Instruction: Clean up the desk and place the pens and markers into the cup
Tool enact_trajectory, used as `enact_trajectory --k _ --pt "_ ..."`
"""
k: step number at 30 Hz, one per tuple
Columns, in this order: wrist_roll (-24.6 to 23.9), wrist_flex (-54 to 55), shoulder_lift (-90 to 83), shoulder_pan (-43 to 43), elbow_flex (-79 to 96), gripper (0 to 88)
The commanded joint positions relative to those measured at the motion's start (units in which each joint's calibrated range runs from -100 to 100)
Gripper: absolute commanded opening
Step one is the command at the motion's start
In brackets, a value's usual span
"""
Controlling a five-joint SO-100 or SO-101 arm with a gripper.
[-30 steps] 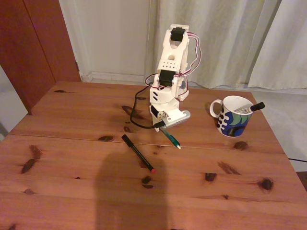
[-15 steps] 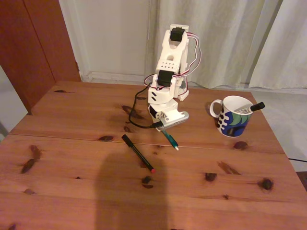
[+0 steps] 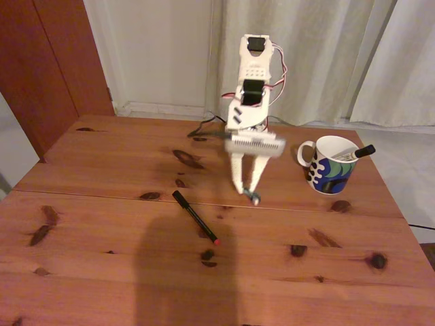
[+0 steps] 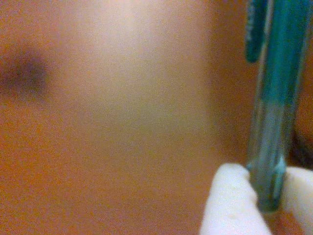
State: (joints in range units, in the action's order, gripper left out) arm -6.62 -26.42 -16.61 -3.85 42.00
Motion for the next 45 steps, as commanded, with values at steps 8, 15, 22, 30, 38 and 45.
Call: enact_trajectory --k 8,15,22,30,38,45 --pt "-11.14 19.24 -15.79 -9.94 1.74 0.7" --pt "-10.72 20.36 -27.45 -18.39 12.83 0.7" --pt "-10.72 20.36 -38.04 -26.02 23.29 0.6" --pt "-10.67 20.36 -43.51 -30.61 30.95 0.6" --pt "-10.77 20.96 -43.75 -31.98 36.36 0.7" --pt "-10.67 26.98 -43.67 -31.65 43.13 1.2"
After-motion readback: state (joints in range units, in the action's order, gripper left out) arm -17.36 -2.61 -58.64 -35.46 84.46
